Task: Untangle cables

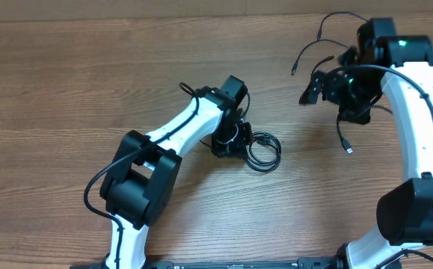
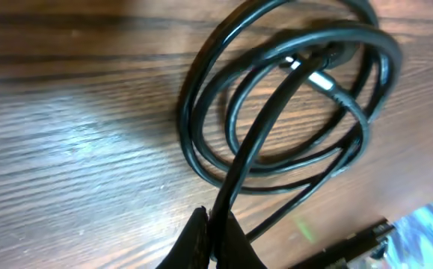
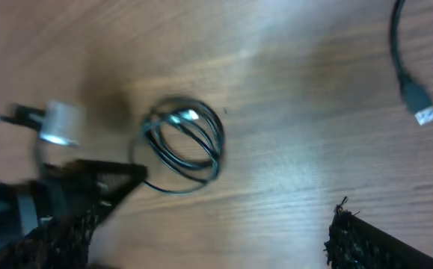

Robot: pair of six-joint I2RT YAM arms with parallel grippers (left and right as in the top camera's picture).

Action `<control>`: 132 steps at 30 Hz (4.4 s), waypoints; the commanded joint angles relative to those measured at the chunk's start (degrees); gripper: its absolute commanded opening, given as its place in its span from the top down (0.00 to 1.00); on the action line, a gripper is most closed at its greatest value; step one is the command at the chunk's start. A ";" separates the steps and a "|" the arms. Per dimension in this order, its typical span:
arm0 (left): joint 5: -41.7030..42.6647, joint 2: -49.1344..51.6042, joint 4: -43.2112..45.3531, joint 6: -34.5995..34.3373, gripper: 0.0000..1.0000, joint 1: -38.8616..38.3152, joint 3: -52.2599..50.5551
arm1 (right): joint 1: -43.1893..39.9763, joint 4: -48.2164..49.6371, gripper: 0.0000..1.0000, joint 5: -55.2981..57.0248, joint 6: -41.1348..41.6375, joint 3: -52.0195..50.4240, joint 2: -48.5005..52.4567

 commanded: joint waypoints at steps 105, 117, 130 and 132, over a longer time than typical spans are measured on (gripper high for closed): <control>-3.67 -39.19 -27.43 3.45 0.96 32.96 16.94 | 35.52 53.02 0.45 -6.54 34.03 -39.32 -0.11; -4.68 -39.19 -27.52 3.54 0.96 32.96 16.94 | 37.00 54.90 0.96 -6.64 35.10 -39.12 -0.17; -20.17 -38.03 -31.34 2.16 0.96 33.07 16.92 | 30.77 30.99 0.96 -4.79 19.43 -15.45 -12.72; -22.53 -37.44 -32.37 0.98 0.96 33.07 16.92 | 30.27 25.24 0.96 1.11 17.66 -9.11 -15.21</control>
